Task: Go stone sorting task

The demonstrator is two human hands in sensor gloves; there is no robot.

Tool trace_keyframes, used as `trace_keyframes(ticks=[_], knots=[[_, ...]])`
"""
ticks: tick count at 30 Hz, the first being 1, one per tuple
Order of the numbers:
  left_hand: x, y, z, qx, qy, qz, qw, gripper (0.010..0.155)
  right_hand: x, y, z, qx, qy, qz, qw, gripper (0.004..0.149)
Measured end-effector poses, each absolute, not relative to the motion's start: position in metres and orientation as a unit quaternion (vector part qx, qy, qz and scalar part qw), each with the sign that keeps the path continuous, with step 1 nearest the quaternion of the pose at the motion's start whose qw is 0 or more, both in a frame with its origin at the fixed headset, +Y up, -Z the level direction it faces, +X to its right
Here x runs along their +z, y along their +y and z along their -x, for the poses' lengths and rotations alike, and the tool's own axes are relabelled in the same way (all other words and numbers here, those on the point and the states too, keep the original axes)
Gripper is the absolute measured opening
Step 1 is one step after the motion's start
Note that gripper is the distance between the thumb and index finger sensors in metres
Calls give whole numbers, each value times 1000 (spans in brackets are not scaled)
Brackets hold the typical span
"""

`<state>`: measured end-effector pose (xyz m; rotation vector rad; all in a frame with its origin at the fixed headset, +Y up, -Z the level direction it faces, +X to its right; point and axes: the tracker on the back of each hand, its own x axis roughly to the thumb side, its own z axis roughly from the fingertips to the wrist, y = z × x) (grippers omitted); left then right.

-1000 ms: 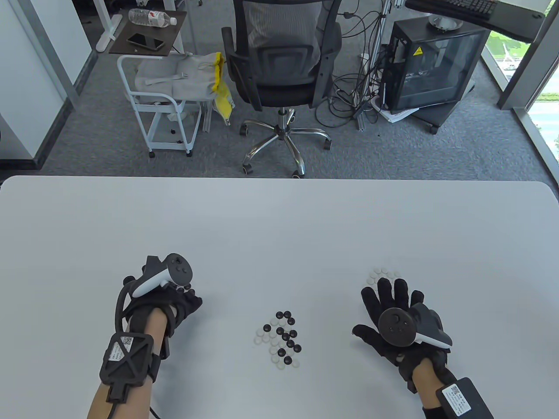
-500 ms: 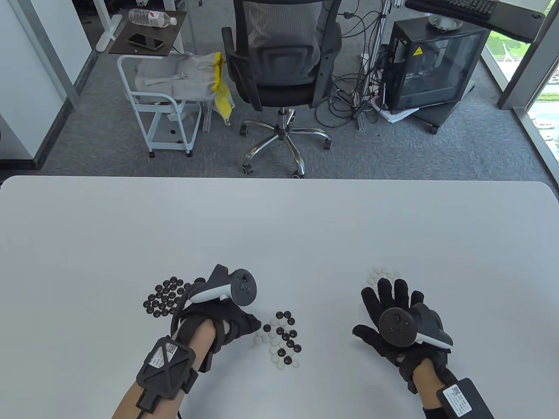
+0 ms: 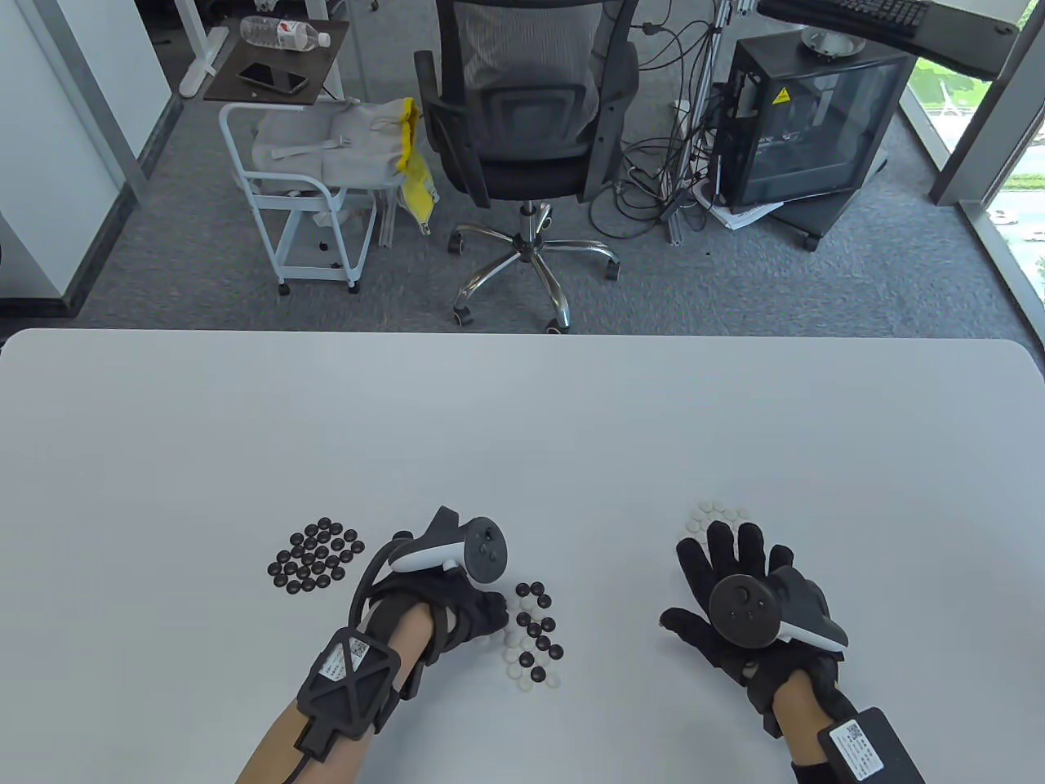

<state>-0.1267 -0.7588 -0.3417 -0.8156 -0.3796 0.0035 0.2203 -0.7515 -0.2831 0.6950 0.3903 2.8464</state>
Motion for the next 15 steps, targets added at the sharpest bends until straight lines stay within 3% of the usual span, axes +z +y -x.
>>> trace_keyframes(ticks=[8,15], knots=[[-368,-758,199,36,-56,397,916,62,-283,-752,-220,959,133,-234,92,86],[-369,-757,238,42,1,392,919,63,-283,-752,-221,958,138,-232,92,86]])
